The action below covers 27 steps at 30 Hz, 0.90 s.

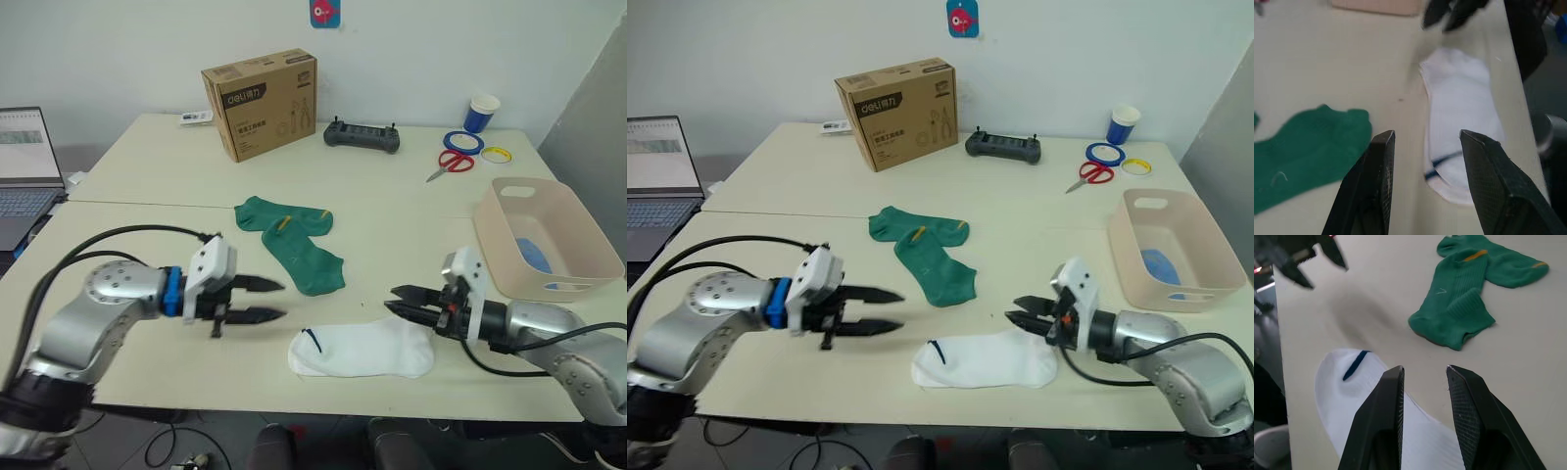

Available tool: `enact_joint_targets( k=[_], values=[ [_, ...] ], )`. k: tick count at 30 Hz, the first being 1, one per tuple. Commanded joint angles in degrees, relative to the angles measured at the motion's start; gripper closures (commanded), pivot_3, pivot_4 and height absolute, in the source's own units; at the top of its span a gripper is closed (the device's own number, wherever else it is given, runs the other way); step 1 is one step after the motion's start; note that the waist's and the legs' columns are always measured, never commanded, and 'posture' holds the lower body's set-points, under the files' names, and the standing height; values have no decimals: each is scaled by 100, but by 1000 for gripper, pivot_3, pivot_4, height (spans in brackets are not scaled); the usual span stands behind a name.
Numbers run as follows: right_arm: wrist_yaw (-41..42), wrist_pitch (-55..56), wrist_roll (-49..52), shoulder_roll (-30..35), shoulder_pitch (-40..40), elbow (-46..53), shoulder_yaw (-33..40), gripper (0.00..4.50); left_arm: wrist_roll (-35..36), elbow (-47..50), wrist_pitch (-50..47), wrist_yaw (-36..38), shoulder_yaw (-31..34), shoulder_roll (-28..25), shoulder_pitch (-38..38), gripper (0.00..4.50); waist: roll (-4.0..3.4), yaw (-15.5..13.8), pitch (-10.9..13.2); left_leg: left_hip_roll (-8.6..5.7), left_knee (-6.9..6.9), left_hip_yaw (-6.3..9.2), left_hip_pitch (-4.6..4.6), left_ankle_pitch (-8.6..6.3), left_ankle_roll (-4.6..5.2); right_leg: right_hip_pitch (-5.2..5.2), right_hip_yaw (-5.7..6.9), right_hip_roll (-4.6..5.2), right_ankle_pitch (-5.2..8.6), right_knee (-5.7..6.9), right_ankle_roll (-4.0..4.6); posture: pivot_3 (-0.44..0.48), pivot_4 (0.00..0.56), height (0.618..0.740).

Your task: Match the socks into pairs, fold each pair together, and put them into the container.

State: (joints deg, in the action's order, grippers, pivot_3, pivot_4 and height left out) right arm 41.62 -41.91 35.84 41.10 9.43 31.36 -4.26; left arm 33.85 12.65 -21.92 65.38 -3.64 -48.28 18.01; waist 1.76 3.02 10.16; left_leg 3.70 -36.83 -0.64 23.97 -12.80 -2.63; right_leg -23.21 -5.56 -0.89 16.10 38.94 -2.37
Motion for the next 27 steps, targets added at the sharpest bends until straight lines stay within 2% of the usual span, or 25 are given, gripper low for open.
enact_joint_targets(
  k=[1, 3, 5, 7, 11, 16, 19, 23, 27],
  values=[
    [542, 863, -546, 109, -25, -152, -290, 3605, -47, 587, -216, -409, -245, 398, -39, 3190, 5, -3, 3, 0, -1, 1, 3, 0, 0, -1, 1, 0, -2, 0, -9, 0, 150, 740],
    [782, 1199, -764, 138, -32, -280, -423, 4320, -142, 768, -298, -550, -376, 580, -89, 3878, 6, 6, 3, 1, 0, 5, 4, 0, 0, -3, 2, -2, -1, 2, -10, 0, 150, 740],
    [1122, 1687, -1096, 175, -8, -549, -663, 4500, -665, 991, -52, -548, -921, 680, -299, 4402, 5, 13, 3, 2, 3, 15, 3, -1, 1, -4, 4, -8, 0, 4, -9, 0, 150, 740],
    [1349, 1987, -1272, 190, -33, -745, -770, 4500, -1034, 1119, 131, -485, -1255, 667, -468, 4402, 5, 17, 3, 1, 9, 19, -7, -1, 2, 0, 4, -11, 2, 5, -6, 0, 150, 740],
    [1476, 2247, -1309, 109, -174, -1048, -642, 4500, -1666, 843, 764, -453, -1356, 521, -803, 4402, 5, 6, 3, 0, 6, 21, -7, -1, 2, -1, 5, -10, 2, 9, -4, 0, 150, 740],
    [1649, 2450, -1282, -137, -297, -1193, -782, 4500, -1831, 438, 1099, -568, -1411, 841, -1057, 4402, 5, 7, 2, -1, -4, 14, -8, -1, 1, 2, 1, -5, 4, 10, 10, 0, 150, 740],
    [1643, 2778, -1775, -269, -322, -1628, -1099, 4500, -2227, -67, 1467, -594, -1630, 995, -1141, 4402, 6, 4, 0, -1, -5, 13, -8, -1, 1, 4, 1, -4, 2, 8, 7, 0, 150, 740],
    [1510, 3313, -2038, -390, -477, -2488, -862, 4500, -2572, -608, 1787, -644, -1523, 841, -1319, 4402, 1, -13, -6, -1, -5, 13, -9, -1, 1, 4, 3, -4, 2, 9, 7, 0, 150, 740],
    [1388, 3505, -2070, -389, -601, -2844, -595, 4500, -2498, -659, 1831, -643, -1328, 738, -1441, 4402, 2, 3, -35, 0, -3, 9, -22, -1, 1, 11, -2, -5, 3, 10, 13, 0, 150, 740]
  ],
)
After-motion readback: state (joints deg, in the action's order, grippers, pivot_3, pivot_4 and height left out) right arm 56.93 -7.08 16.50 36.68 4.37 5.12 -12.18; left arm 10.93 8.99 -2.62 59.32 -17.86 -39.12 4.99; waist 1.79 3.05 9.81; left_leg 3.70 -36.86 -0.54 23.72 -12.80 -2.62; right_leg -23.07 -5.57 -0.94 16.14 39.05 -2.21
